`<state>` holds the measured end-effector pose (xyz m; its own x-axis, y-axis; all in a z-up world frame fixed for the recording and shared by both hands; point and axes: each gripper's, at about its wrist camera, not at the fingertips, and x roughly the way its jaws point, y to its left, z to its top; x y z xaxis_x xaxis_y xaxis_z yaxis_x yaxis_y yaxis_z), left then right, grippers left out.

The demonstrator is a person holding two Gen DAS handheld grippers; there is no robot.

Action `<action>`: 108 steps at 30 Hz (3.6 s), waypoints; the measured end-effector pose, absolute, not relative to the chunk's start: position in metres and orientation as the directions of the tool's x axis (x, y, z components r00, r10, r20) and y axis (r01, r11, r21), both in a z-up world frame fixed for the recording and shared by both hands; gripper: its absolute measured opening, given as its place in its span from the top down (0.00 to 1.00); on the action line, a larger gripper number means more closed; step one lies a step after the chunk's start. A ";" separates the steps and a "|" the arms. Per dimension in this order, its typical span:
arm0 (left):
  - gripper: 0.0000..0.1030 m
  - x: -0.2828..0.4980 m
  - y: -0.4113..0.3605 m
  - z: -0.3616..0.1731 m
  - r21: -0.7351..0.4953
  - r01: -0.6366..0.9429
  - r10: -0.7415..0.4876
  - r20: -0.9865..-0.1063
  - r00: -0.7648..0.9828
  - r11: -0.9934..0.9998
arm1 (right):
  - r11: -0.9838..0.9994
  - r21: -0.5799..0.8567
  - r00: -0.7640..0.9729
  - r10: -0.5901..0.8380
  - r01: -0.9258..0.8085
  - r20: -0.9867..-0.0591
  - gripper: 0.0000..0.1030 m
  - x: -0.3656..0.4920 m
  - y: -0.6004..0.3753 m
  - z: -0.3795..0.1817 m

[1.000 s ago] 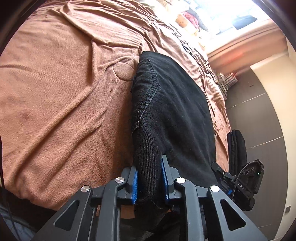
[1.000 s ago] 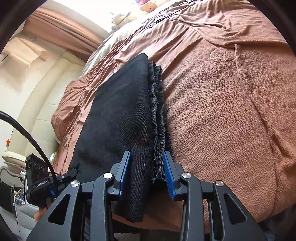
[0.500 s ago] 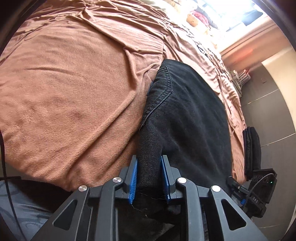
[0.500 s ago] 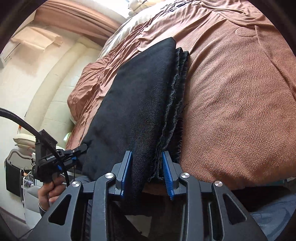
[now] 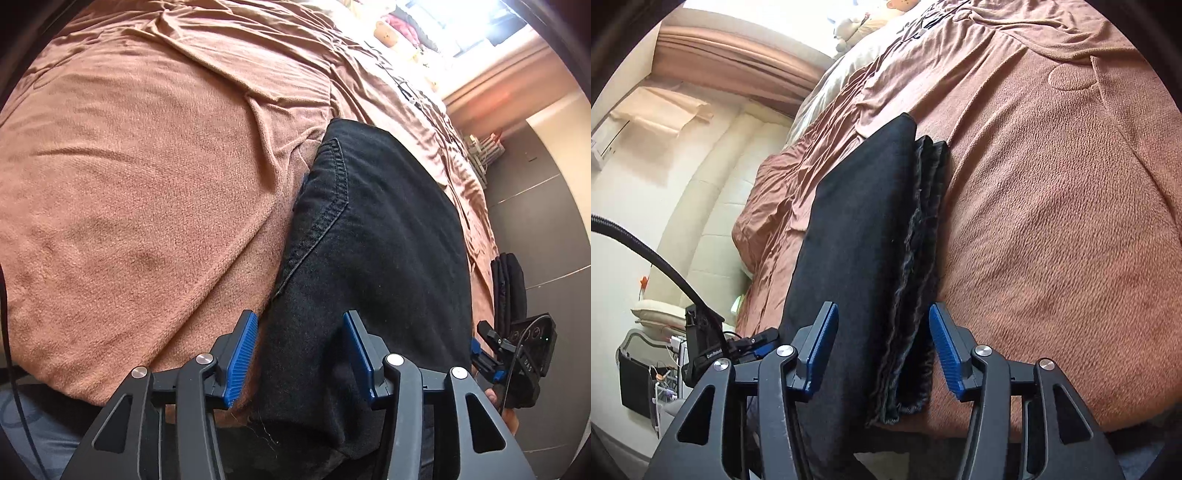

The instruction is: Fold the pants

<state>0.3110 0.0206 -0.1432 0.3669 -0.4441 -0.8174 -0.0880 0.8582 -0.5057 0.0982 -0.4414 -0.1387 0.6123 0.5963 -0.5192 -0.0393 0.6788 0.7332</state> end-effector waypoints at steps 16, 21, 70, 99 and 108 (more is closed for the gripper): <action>0.51 0.369 0.005 -0.150 -0.485 -0.045 -0.445 -0.831 0.334 0.873 | 0.609 0.793 0.553 0.667 -0.019 -0.499 0.37 0.134 -0.444 -0.165; 0.51 0.387 -0.003 -0.151 -0.460 -0.014 -0.432 -0.845 0.314 0.888 | 0.622 0.783 0.564 0.654 -0.023 -0.504 0.37 0.137 -0.445 -0.166; 0.43 0.512 -0.042 -0.144 -0.440 0.025 -0.421 -0.841 0.339 0.898 | 0.476 0.872 0.628 0.646 0.114 -0.434 0.73 0.121 -0.469 -0.196; 0.31 0.441 -0.008 -0.170 -0.545 0.021 -0.532 -0.809 0.252 0.838 | 0.542 0.840 0.471 0.737 0.018 -0.486 0.45 0.130 -0.452 -0.176; 0.36 0.432 -0.003 -0.162 -0.576 0.053 -0.567 -0.776 0.277 0.815 | 0.519 0.854 0.524 0.739 -0.040 -0.424 0.52 0.122 -0.449 -0.172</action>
